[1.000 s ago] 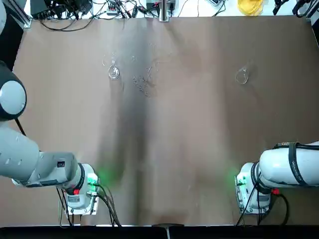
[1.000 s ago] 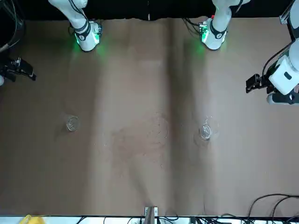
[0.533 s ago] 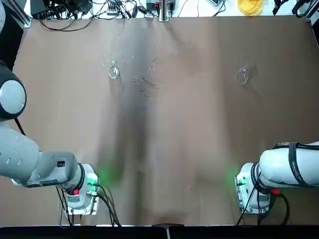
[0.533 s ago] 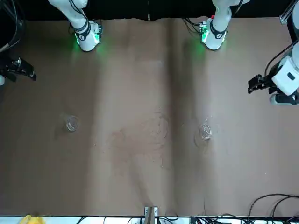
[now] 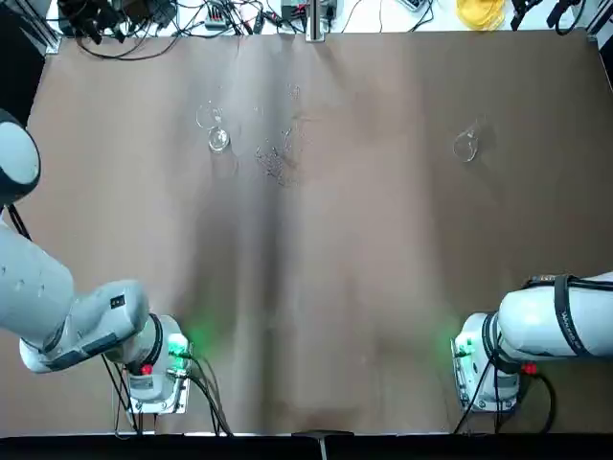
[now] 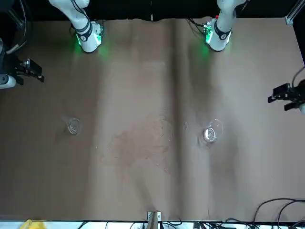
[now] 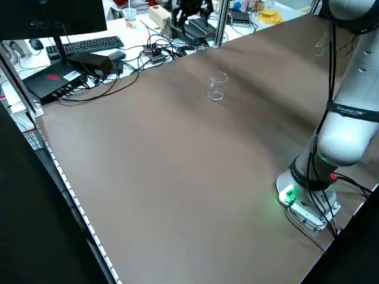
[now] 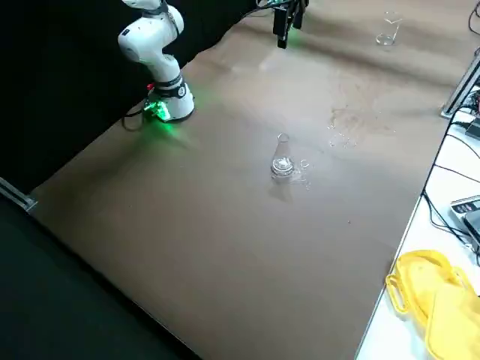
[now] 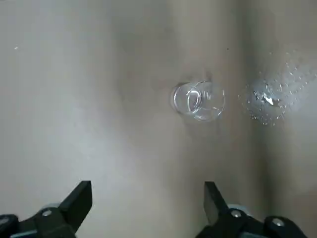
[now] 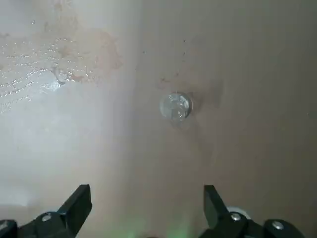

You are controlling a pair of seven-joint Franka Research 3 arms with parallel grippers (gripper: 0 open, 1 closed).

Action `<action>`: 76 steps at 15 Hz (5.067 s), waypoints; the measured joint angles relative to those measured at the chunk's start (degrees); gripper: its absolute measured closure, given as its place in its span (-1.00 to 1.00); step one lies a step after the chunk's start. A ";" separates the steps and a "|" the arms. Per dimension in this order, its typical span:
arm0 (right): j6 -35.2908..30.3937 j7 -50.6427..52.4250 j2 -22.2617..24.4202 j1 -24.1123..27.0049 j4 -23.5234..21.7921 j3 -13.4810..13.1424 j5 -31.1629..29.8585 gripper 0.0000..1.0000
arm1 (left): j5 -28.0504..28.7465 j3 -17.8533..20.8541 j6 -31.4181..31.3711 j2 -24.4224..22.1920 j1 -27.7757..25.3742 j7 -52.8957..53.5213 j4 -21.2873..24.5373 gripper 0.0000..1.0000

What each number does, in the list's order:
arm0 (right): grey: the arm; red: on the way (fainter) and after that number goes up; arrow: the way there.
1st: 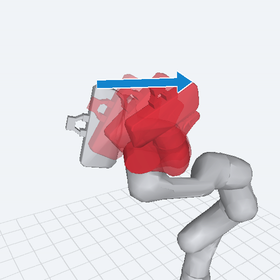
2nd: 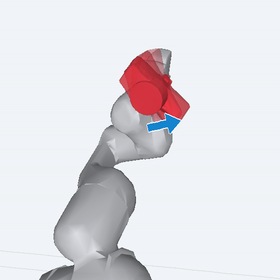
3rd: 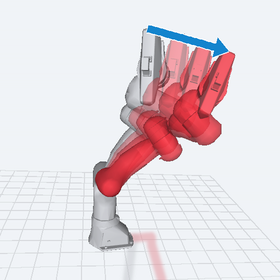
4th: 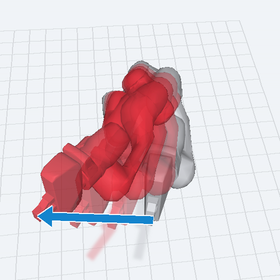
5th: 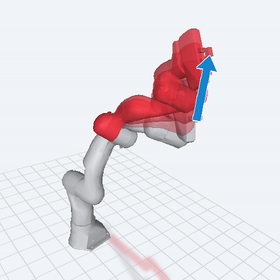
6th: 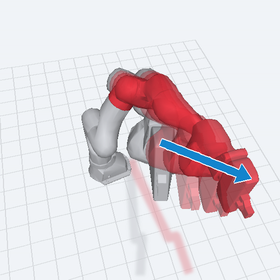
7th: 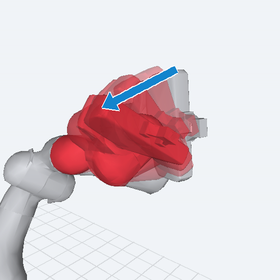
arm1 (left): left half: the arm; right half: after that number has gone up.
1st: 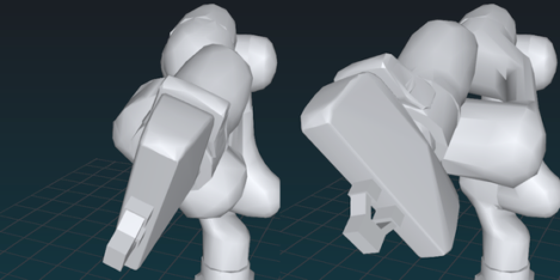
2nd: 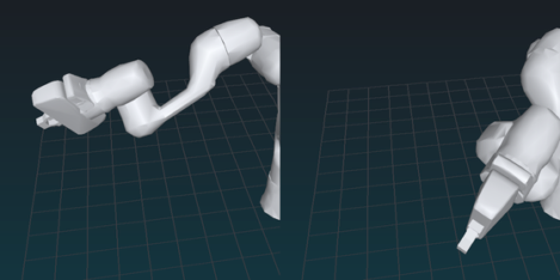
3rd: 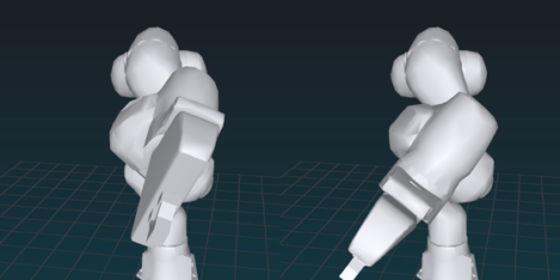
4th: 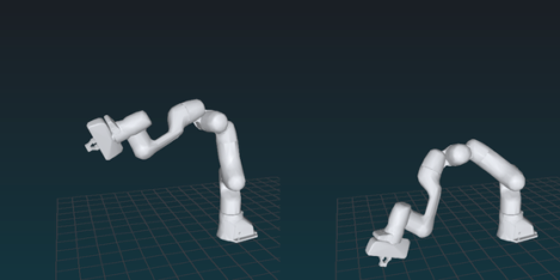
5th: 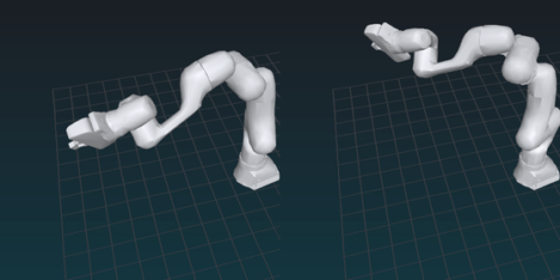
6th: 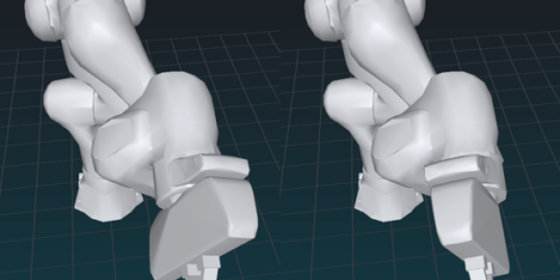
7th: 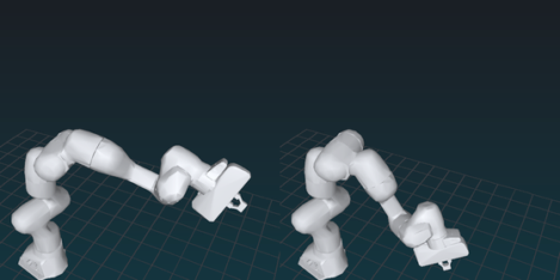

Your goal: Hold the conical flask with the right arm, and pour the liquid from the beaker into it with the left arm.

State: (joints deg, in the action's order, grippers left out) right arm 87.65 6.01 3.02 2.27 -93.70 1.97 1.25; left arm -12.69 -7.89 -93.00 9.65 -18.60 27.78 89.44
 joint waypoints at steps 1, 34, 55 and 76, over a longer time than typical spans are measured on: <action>0.40 0.02 -0.11 -0.33 -0.01 0.00 0.01 -1.00 | -1.33 0.02 -0.42 1.31 -1.93 4.52 0.05 -0.98; 7.75 61.92 -15.97 12.70 -1.14 -0.95 17.33 -1.00 | -51.33 -0.70 -1.28 43.80 -8.86 113.60 0.16 -0.99; -10.95 133.43 -38.39 29.21 -3.53 -1.07 44.94 -0.86 | -53.11 -0.74 0.10 47.54 -1.93 116.81 1.57 -0.99; -15.04 134.50 -45.52 30.18 -3.16 -1.06 53.75 -0.63 | -58.61 -0.91 0.04 47.59 5.05 120.05 2.46 -0.99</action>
State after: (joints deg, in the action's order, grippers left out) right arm 72.62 140.50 -42.49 32.45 -96.87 0.91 55.00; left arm -71.30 -8.80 -92.96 57.24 -13.55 147.83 91.90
